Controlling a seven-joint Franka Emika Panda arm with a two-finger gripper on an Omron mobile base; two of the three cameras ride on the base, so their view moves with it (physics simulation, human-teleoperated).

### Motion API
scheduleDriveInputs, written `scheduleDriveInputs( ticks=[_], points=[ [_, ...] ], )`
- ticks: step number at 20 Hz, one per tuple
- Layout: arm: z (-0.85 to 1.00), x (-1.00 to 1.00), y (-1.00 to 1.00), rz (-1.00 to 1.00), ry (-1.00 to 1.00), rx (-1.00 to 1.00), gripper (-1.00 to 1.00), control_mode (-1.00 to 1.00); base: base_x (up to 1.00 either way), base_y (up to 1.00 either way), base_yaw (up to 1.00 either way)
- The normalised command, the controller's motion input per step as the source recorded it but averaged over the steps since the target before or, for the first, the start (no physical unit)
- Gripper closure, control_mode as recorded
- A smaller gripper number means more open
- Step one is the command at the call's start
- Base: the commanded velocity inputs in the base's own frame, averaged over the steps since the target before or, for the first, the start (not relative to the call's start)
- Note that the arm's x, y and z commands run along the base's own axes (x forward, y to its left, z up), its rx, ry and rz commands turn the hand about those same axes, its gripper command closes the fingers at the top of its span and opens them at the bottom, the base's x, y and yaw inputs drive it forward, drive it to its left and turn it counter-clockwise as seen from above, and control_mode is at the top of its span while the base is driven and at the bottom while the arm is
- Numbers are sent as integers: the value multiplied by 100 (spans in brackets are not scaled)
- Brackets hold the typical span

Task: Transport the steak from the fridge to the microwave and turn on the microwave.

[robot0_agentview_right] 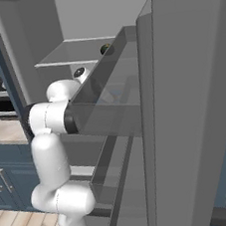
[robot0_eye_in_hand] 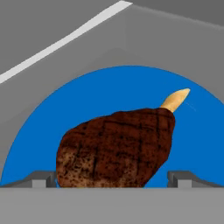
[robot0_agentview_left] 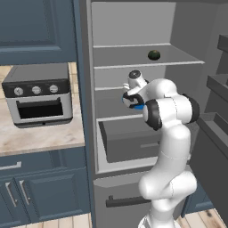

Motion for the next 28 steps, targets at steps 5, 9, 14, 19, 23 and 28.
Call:
scheduleDriveInputs(
  ticks=[5,9,14,19,23,28],
  points=[
    [-26,23,0,-3,0,1,-100,-100,0,0,0],
    [-36,10,0,-3,0,3,-100,-100,0,0,0],
    [-41,1,0,-2,-2,1,100,-100,0,0,0],
    [-7,3,0,-1,0,1,100,-100,0,0,0],
    [0,0,0,0,0,-1,100,-100,0,0,0],
    [0,-21,0,0,-1,0,100,-100,0,0,0]
  ],
)
